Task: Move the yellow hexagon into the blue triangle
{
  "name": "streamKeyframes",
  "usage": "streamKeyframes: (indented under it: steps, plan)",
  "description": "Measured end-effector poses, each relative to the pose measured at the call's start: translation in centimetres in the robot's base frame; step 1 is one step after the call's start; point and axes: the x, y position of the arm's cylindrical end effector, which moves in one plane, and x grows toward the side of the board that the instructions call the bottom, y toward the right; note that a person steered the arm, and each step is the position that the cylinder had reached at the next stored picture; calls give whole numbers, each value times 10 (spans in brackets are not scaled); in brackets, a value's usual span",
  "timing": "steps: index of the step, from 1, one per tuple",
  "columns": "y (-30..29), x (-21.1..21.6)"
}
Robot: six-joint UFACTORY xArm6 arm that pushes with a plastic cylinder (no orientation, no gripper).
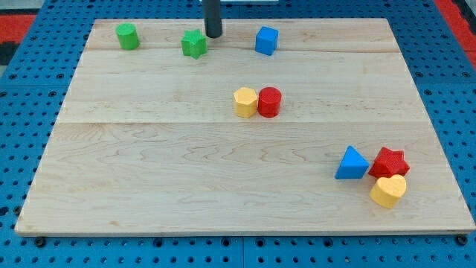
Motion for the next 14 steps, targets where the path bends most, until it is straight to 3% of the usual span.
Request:
streamKeyframes:
  steps: [2,3,4,5,9,12,14]
  plan:
    - [3,48]
    - [-15,28]
    - [1,1]
    - [32,5]
    - [36,69]
    - [36,249]
    - [54,315]
